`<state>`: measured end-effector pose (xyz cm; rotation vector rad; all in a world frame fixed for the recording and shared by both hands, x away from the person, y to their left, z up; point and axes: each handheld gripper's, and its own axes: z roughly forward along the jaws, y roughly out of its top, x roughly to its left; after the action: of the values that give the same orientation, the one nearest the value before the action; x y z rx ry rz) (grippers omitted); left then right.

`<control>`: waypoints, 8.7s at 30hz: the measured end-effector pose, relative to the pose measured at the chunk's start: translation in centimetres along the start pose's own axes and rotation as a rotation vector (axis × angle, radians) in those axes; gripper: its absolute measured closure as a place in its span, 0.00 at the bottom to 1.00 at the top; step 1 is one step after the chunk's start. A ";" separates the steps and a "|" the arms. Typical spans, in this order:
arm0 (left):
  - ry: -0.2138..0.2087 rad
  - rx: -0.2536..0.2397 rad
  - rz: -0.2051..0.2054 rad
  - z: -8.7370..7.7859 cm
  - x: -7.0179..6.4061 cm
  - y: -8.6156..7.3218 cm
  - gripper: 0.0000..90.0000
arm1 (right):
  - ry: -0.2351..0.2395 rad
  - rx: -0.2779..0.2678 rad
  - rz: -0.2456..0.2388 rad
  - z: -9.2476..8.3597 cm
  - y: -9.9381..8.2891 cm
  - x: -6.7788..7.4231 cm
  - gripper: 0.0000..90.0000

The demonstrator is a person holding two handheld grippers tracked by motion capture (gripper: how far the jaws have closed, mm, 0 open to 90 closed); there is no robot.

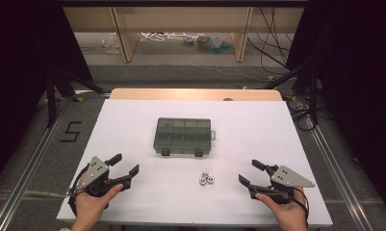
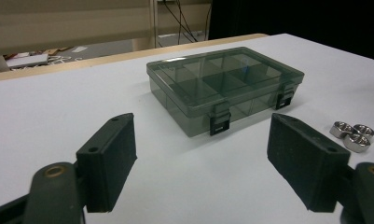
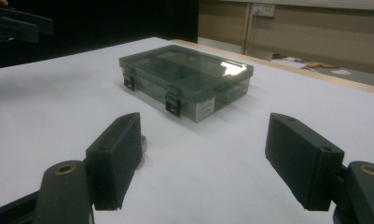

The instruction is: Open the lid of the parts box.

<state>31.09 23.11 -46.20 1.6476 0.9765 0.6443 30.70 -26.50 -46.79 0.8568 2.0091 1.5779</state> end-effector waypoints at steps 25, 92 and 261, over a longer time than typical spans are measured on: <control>0.053 0.079 0.043 0.9 0.6 0.4 1.00 | 0.003 0.139 -0.141 0.4 1.2 -0.7 1.00; -0.012 0.434 0.115 11.0 1.0 1.7 1.00 | 0.040 0.472 -0.083 14.8 2.8 -1.7 1.00; 0.116 0.130 0.148 12.1 0.9 7.5 0.87 | -0.254 0.133 -0.085 16.3 8.4 -1.4 0.88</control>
<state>43.39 16.91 -42.61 1.8259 1.0034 0.7967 44.34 -14.86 -42.80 0.9557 1.9545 1.2332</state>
